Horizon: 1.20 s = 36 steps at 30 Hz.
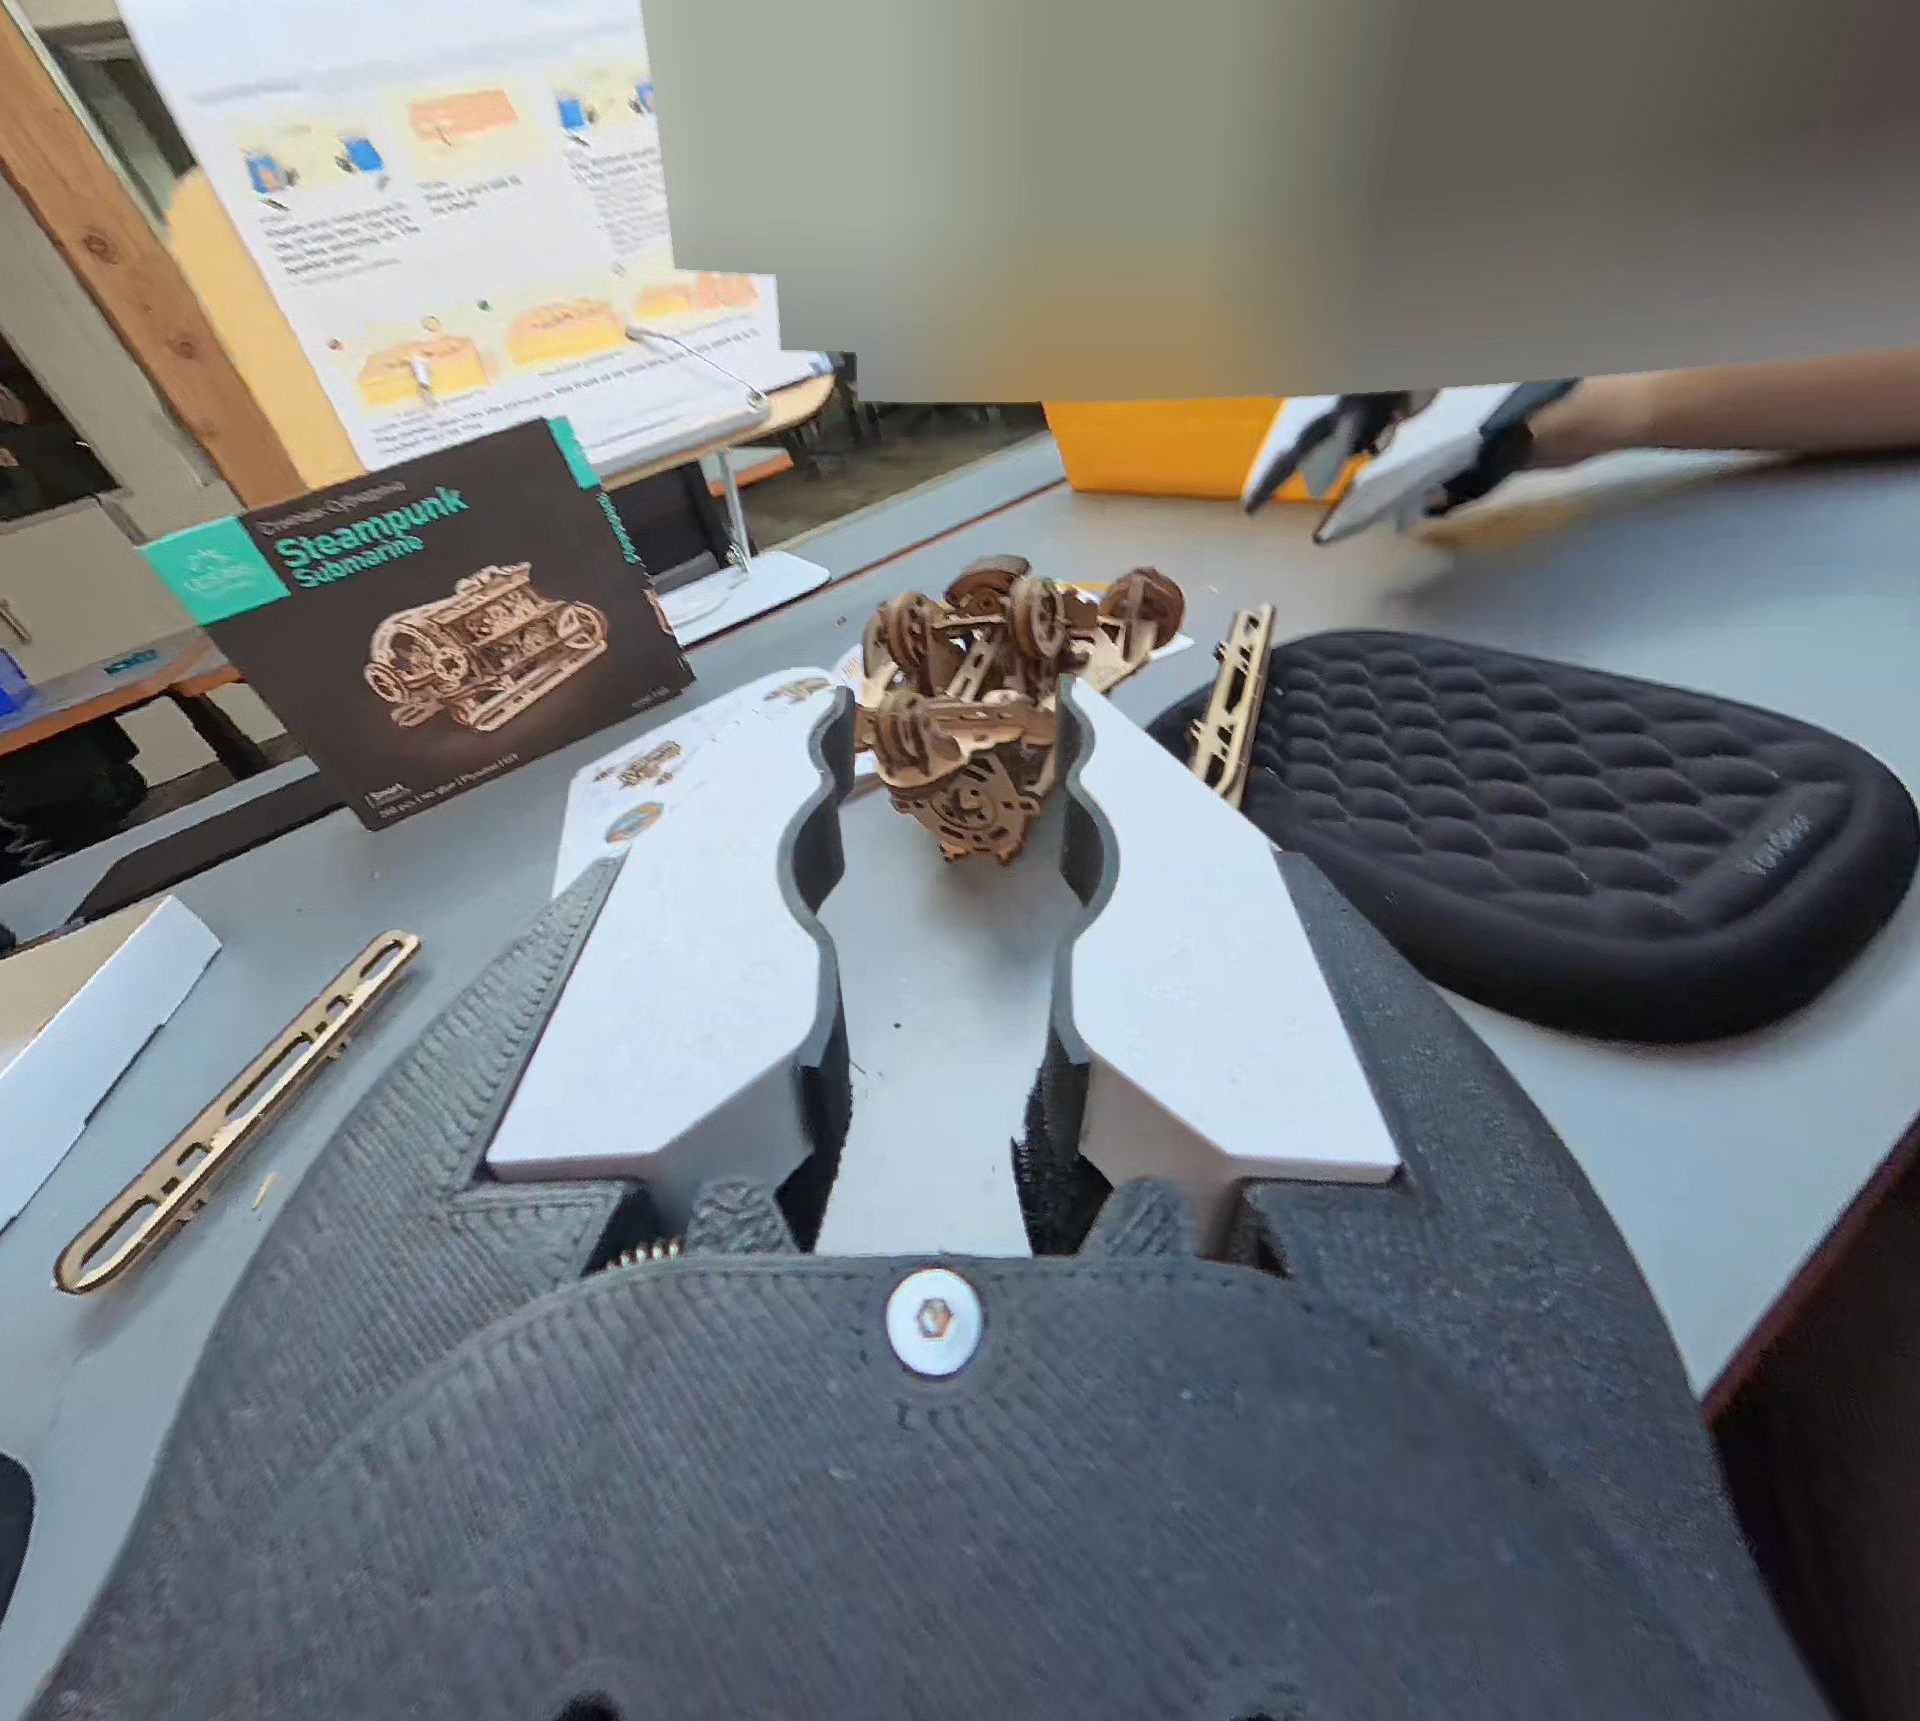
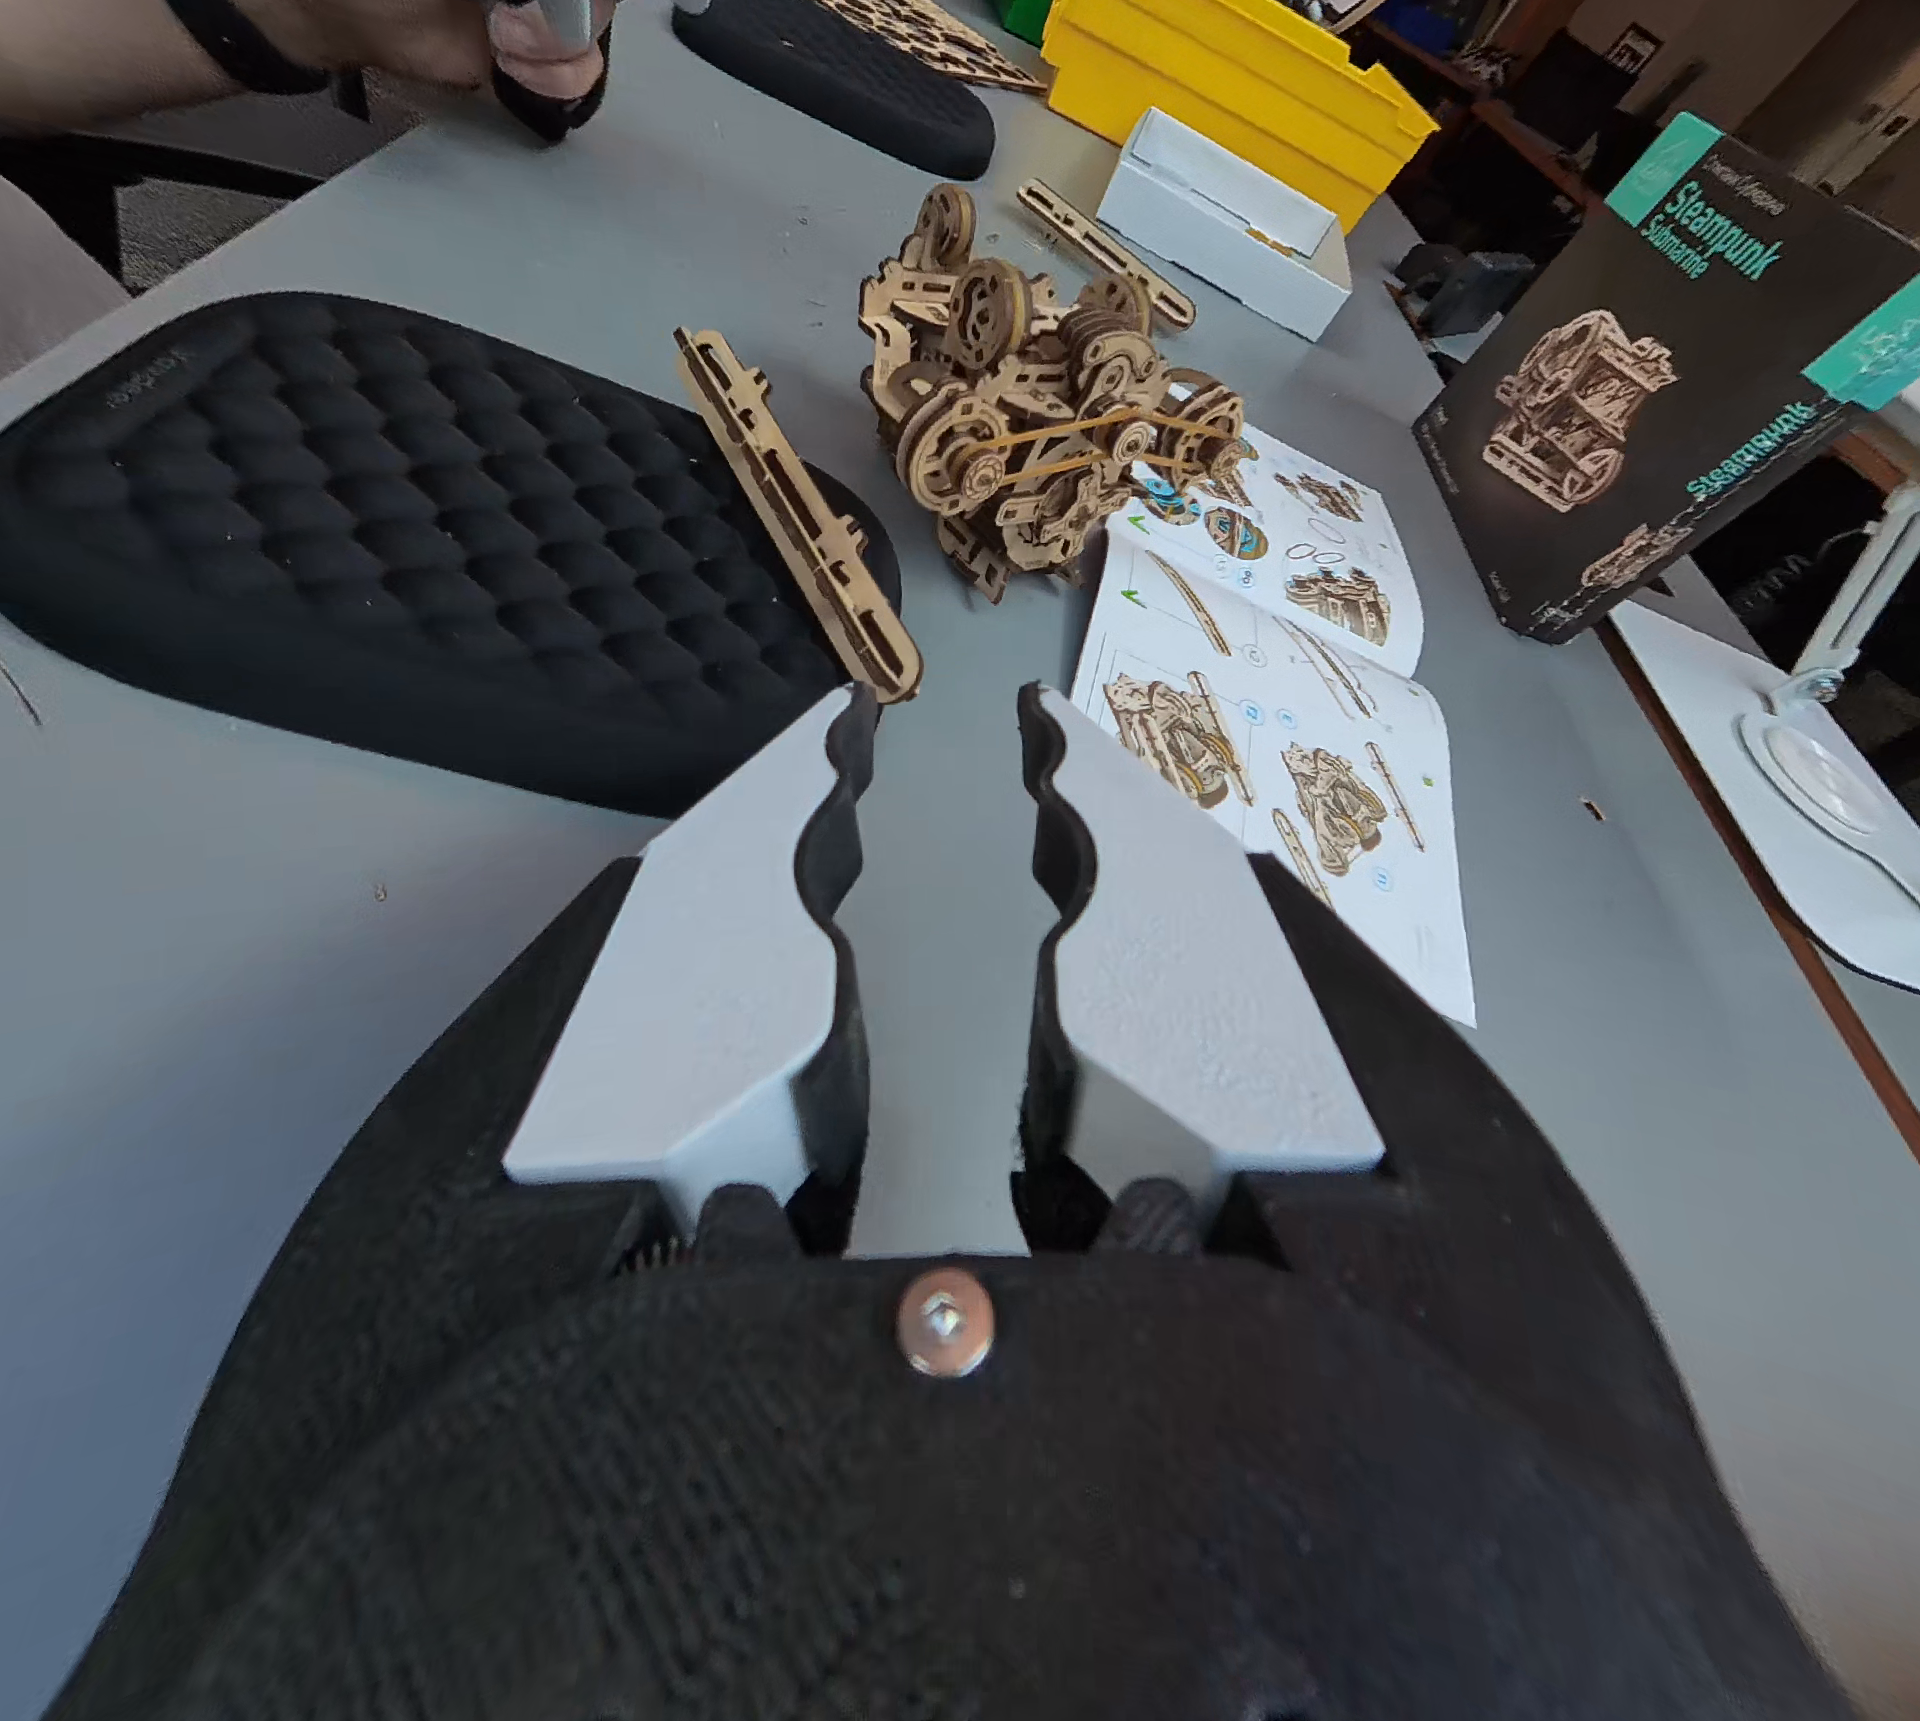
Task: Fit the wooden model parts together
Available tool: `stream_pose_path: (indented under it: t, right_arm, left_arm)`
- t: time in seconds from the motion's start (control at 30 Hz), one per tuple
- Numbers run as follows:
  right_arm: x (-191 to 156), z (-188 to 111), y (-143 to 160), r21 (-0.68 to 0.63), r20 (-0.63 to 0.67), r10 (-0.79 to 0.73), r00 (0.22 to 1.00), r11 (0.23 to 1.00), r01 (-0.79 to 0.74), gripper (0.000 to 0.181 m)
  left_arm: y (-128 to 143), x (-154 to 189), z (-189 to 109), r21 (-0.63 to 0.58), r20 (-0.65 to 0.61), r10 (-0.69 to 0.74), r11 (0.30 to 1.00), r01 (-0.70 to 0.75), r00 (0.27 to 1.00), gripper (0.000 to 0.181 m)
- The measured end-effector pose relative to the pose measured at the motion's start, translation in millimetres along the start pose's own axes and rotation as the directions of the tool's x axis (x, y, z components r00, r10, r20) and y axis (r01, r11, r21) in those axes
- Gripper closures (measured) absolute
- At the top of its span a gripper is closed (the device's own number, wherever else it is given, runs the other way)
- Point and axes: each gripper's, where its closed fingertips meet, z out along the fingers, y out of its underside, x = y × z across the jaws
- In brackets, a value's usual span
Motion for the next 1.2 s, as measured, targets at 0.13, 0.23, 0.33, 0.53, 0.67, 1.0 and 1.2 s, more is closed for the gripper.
stream_pose_path:
  t: [0.13,0.23,0.33,0.53,0.67,1.0,1.2]
  right_arm:
    - [4,8,-11,-0.007,0.134,0.055,0.989,0.998,-0.055,0.149]
    - [2,20,-20,-0.028,0.207,0.110,0.972,0.994,-0.106,0.143]
    - [-12,30,-26,-0.046,0.233,0.147,0.961,0.989,-0.140,0.136]
    - [-10,25,-5,-0.056,0.146,0.076,0.986,0.996,-0.068,0.142]
    - [-13,27,8,-0.088,0.182,0.121,0.976,0.990,-0.106,0.142]
    - [-10,29,22,-0.150,0.147,-0.004,0.989,0.988,0.026,0.153]
    - [-8,33,32,-0.199,0.121,-0.182,0.976,0.958,0.204,0.160]
  left_arm:
    - [10,34,7,-0.130,-0.144,0.034,0.990,-0.053,0.989,0.145]
    - [19,50,14,-0.190,-0.195,0.029,0.980,-0.067,0.980,0.146]
    - [31,57,22,-0.251,-0.207,0.012,0.966,-0.065,0.978,0.147]
    - [45,66,30,-0.327,-0.253,0.035,0.937,-0.120,0.967,0.150]
    - [54,67,37,-0.366,-0.262,0.071,0.915,-0.167,0.963,0.151]
    - [66,74,48,-0.351,-0.323,0.228,0.872,-0.340,0.919,0.149]
    - [65,66,50,-0.277,-0.278,0.491,0.782,-0.558,0.826,0.150]
